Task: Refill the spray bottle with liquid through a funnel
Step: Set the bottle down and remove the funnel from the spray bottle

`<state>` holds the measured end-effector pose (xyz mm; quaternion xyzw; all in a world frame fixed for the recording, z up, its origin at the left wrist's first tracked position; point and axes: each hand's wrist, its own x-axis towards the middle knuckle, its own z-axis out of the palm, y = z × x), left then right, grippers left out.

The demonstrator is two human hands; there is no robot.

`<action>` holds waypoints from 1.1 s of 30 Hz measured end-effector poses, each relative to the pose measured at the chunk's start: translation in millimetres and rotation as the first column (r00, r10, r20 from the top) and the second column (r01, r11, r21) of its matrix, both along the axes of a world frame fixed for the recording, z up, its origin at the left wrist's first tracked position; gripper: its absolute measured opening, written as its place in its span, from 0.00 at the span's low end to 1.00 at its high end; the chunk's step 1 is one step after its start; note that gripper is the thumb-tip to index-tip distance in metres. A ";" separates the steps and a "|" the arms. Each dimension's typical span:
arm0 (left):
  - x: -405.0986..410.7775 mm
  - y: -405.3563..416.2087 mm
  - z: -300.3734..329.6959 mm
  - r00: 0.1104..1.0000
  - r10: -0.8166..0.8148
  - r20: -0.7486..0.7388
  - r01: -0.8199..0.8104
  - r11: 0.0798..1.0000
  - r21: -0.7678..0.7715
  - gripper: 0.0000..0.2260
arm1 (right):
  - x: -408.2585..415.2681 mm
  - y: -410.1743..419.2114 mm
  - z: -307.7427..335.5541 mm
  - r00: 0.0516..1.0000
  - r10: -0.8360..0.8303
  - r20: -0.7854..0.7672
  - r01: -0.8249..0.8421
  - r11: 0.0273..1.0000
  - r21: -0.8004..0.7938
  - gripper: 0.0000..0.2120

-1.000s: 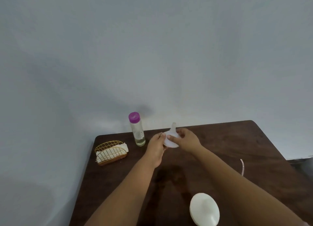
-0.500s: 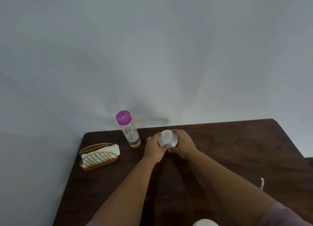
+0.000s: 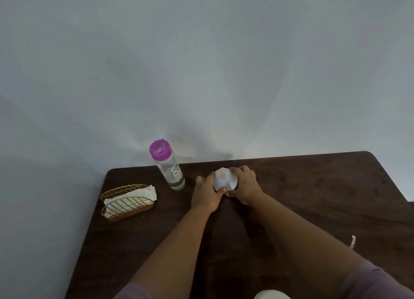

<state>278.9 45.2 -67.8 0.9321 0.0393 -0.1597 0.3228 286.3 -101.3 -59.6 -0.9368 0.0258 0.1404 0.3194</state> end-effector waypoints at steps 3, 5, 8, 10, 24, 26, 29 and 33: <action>-1.4 0.0 -0.4 1.000 -0.014 0.001 0.014 0.999 0.029 0.28 | -0.2 -0.3 -1.6 1.000 0.014 0.001 -0.014 0.999 -0.029 0.41; -2.8 0.4 -0.6 1.000 -0.018 0.008 0.017 0.999 0.039 0.30 | -0.9 0.7 -2.1 1.000 0.023 0.011 -0.022 0.999 -0.047 0.43; -5.8 1.1 0.9 1.000 -0.025 0.005 0.025 1.000 0.017 0.32 | -2.9 2.0 -1.9 1.000 0.009 0.025 -0.009 1.000 -0.017 0.45; -9.5 1.8 4.5 1.000 -0.018 0.015 0.018 1.000 0.009 0.33 | -5.5 3.2 0.0 0.999 0.020 0.039 -0.019 1.000 -0.019 0.46; -76.9 38.1 49.2 0.954 0.160 0.252 -0.155 0.987 -0.039 0.25 | -59.3 47.5 49.4 0.924 -0.224 0.310 0.213 0.974 0.072 0.17; -92.2 50.1 57.5 0.936 0.191 0.297 -0.186 0.981 -0.044 0.22 | -70.1 61.0 58.3 0.926 -0.175 0.335 0.155 0.984 0.084 0.15; -114.5 73.1 68.1 0.908 0.221 0.355 -0.225 0.974 -0.032 0.16 | -84.2 85.7 69.3 0.924 -0.091 0.372 0.055 0.993 0.105 0.12; -141.4 112.0 70.7 0.889 0.271 0.370 -0.276 0.960 -0.041 0.14 | -96.9 121.4 74.8 0.939 0.064 0.339 -0.083 0.996 0.041 0.09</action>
